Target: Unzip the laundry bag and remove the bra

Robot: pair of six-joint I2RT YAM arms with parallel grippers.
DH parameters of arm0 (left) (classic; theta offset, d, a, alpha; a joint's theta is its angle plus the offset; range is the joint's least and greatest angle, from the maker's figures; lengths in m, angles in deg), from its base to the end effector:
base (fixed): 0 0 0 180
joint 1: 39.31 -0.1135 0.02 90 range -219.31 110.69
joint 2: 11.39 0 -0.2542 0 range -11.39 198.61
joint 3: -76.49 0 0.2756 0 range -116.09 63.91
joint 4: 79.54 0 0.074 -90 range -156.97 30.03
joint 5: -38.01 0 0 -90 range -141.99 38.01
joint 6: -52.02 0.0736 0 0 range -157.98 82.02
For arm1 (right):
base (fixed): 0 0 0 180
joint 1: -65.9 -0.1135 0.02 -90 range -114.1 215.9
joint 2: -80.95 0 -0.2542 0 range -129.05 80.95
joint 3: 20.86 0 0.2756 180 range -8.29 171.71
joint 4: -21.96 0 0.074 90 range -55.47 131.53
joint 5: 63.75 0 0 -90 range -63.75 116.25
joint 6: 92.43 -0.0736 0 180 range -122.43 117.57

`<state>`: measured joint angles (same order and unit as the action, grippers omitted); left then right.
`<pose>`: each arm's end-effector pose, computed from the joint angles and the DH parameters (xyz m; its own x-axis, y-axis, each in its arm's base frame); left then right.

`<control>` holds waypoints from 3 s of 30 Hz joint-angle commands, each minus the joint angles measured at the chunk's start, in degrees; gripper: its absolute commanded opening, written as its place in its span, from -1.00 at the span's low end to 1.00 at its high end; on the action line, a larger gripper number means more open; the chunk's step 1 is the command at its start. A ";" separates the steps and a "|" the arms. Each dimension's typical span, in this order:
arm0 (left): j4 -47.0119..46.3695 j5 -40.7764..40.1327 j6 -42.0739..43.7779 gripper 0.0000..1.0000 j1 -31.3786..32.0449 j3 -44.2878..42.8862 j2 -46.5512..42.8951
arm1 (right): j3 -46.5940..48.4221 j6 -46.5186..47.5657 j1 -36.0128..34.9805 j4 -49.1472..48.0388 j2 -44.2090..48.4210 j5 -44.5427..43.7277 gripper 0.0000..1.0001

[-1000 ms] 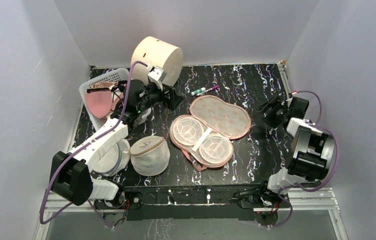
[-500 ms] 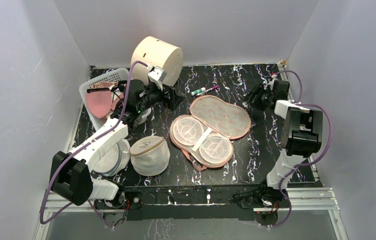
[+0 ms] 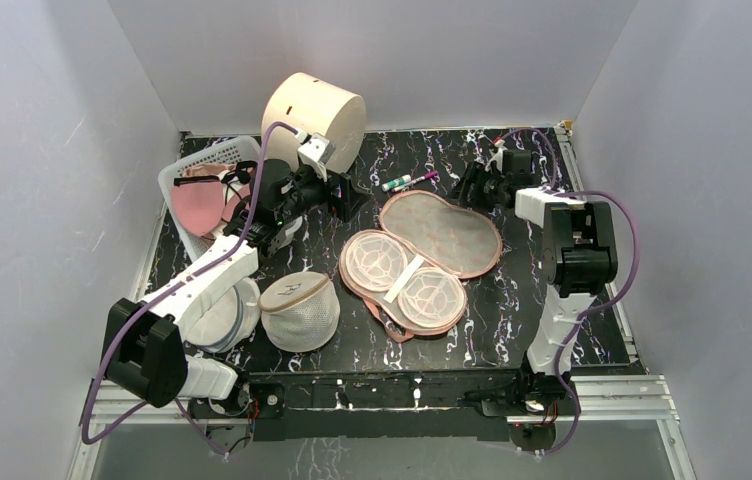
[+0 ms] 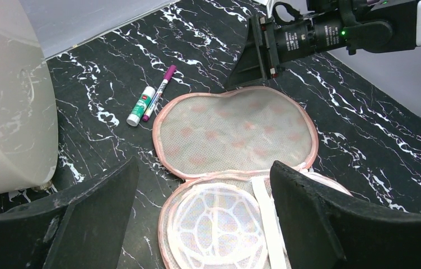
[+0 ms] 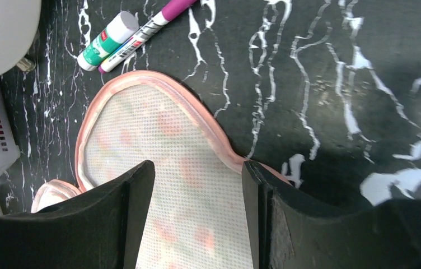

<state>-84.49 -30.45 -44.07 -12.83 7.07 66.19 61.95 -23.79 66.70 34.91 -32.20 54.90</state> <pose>0.3284 -0.1938 0.3147 -0.1286 -0.0462 -0.9906 0.7334 0.6680 -0.1264 0.4591 0.0289 0.1130 -0.7612 0.3303 -0.5582 -0.0639 0.8183 0.5713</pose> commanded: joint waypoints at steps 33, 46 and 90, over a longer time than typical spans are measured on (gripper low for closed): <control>1.22 -15.21 2.23 0.97 0.04 0.10 -2.63 | -16.85 11.62 2.09 5.01 31.66 -24.45 0.96; 1.33 -14.45 3.65 0.97 -0.02 0.05 -1.78 | -9.58 17.50 2.40 11.11 16.33 -24.17 0.72; 2.13 -14.24 3.88 0.97 -0.02 -0.41 -1.79 | -9.74 15.04 -10.74 23.17 37.21 -30.47 -0.98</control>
<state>-81.95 -44.74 -40.55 -12.83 7.36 65.86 52.68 -7.55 58.83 56.75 -0.22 22.51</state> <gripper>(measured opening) 0.983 0.019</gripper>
